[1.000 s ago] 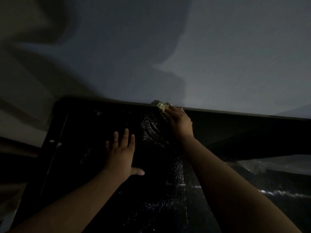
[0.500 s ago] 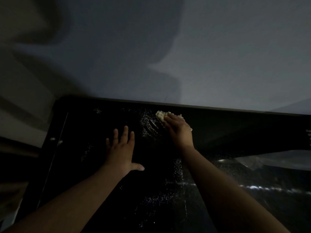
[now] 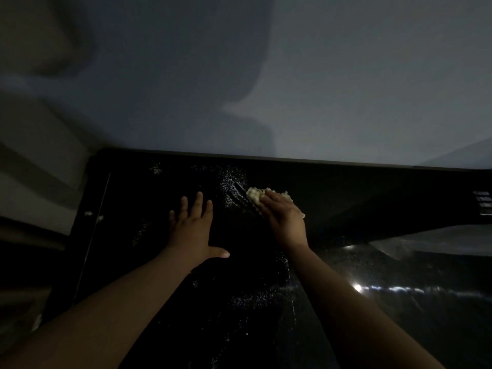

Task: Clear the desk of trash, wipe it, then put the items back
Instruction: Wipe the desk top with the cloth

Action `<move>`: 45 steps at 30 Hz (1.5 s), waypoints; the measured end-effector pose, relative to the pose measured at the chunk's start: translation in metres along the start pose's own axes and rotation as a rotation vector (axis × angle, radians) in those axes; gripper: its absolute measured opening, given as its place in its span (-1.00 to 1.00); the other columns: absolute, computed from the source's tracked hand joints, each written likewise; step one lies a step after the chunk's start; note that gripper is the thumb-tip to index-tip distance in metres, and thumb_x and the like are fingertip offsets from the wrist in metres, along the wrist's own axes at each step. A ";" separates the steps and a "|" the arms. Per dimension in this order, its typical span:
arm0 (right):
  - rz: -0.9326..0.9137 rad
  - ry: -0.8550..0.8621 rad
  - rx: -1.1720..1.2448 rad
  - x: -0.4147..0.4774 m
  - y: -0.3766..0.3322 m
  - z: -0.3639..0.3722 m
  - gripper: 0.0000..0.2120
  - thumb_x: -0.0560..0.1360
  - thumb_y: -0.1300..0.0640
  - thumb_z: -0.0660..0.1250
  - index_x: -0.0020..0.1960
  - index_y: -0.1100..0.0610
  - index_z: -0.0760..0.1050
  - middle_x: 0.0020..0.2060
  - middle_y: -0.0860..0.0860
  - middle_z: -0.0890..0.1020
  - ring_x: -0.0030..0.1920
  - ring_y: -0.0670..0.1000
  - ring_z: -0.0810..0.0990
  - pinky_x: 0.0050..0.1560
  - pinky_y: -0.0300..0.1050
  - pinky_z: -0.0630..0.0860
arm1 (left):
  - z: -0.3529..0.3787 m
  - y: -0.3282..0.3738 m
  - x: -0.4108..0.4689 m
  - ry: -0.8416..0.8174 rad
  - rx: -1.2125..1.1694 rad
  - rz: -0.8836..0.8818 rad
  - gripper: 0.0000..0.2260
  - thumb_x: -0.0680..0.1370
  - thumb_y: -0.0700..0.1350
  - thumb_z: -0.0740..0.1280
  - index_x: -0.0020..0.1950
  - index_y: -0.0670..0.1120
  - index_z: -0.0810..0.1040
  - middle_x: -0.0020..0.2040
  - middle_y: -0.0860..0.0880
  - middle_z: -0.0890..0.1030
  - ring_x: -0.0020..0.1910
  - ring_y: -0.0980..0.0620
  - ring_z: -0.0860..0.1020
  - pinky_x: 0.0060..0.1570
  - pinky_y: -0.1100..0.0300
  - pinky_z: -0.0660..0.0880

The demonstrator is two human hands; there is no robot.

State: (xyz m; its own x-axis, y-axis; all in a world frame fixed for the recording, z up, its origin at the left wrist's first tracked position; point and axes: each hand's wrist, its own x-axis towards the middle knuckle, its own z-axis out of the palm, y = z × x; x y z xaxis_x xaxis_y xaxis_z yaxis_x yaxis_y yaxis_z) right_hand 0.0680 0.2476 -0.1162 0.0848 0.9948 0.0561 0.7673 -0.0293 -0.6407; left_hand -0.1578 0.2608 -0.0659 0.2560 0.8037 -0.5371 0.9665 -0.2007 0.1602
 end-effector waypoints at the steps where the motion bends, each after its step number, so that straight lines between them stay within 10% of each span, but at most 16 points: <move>1: 0.006 -0.003 0.009 -0.004 0.000 0.000 -0.72 0.55 0.05 0.33 0.25 -0.01 0.56 0.31 -0.04 0.53 0.34 -0.05 0.44 0.38 -0.19 0.22 | 0.001 -0.001 -0.002 0.013 -0.011 0.008 0.10 0.32 0.42 0.35 0.57 -0.03 -0.22 0.54 -0.08 -0.34 0.52 -0.22 -0.29 0.48 -0.20 -0.11; 23: 0.066 0.046 0.035 -0.104 -0.012 -0.002 -0.72 0.54 0.06 0.33 0.25 -0.02 0.56 0.32 -0.06 0.51 0.35 -0.04 0.43 0.40 0.01 0.32 | 0.058 -0.001 -0.105 -0.152 0.174 0.226 0.14 0.29 0.46 0.33 0.55 0.02 -0.32 0.49 -0.05 -0.47 0.47 -0.20 -0.43 0.47 -0.20 -0.26; 45: 0.074 0.088 -0.027 -0.183 -0.020 -0.004 -0.71 0.54 0.08 0.34 0.25 -0.02 0.56 0.32 -0.08 0.51 0.34 -0.23 0.33 0.38 -0.20 0.23 | 0.074 -0.005 -0.130 -0.097 0.137 0.206 0.15 0.25 0.49 0.32 0.55 0.04 -0.30 0.51 -0.04 -0.42 0.49 -0.21 -0.38 0.47 -0.20 -0.20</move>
State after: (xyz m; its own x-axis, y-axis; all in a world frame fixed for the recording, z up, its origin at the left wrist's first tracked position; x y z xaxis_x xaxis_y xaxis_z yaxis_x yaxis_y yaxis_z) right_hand 0.0391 0.0655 -0.1105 0.1962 0.9775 0.0772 0.7736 -0.1059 -0.6248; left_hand -0.1944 0.1153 -0.0582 0.4423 0.6818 -0.5826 0.8858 -0.4338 0.1648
